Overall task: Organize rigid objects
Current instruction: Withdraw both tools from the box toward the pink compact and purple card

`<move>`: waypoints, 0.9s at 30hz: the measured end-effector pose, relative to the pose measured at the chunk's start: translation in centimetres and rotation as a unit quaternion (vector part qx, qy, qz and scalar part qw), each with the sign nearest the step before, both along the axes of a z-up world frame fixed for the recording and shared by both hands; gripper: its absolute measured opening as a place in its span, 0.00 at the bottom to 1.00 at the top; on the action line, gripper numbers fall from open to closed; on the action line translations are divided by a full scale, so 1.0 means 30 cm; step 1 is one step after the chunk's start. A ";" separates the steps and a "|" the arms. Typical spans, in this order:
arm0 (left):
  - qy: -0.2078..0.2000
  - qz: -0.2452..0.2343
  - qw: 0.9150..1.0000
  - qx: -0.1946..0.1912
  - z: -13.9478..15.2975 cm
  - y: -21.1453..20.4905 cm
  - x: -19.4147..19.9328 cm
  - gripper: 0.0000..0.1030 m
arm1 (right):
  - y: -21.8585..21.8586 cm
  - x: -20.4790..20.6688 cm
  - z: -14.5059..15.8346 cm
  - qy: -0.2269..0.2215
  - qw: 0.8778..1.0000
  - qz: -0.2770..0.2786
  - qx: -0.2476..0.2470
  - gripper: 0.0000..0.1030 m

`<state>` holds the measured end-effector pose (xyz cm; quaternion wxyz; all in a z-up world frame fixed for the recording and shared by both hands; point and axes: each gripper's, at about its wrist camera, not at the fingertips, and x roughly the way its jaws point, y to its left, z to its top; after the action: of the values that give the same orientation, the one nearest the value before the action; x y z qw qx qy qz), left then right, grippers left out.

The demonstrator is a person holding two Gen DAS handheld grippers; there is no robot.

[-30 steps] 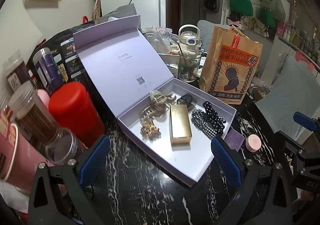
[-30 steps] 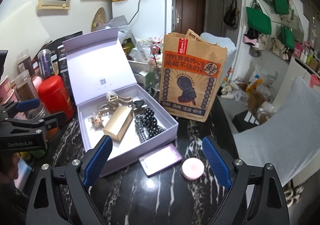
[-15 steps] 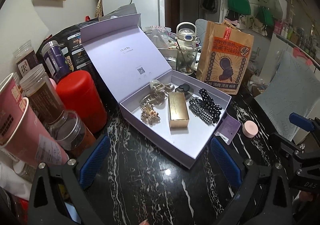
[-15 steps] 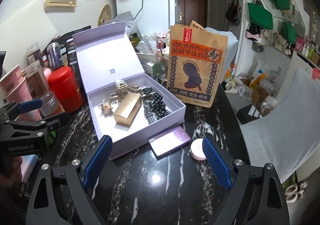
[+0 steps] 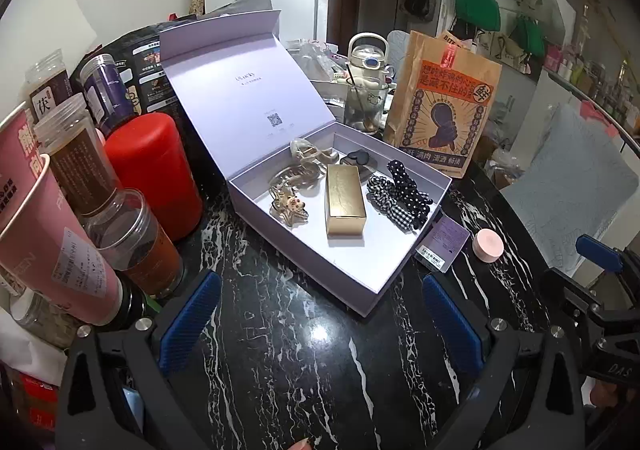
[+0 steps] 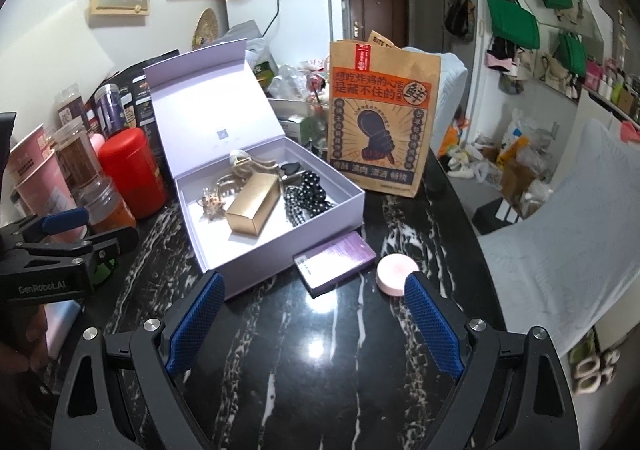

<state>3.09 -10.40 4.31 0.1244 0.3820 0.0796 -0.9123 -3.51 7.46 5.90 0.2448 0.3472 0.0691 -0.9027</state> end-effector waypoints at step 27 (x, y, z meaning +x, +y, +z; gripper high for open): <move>-0.003 -0.100 0.995 0.027 -0.064 0.201 -0.129 1.00 | 0.180 -0.067 -0.092 -0.014 0.998 -0.053 -0.005 0.89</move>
<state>-0.79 -4.37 2.39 0.0222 0.3942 0.0646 -0.9165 -5.51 12.86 3.13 0.1993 0.3620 0.0426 -0.9096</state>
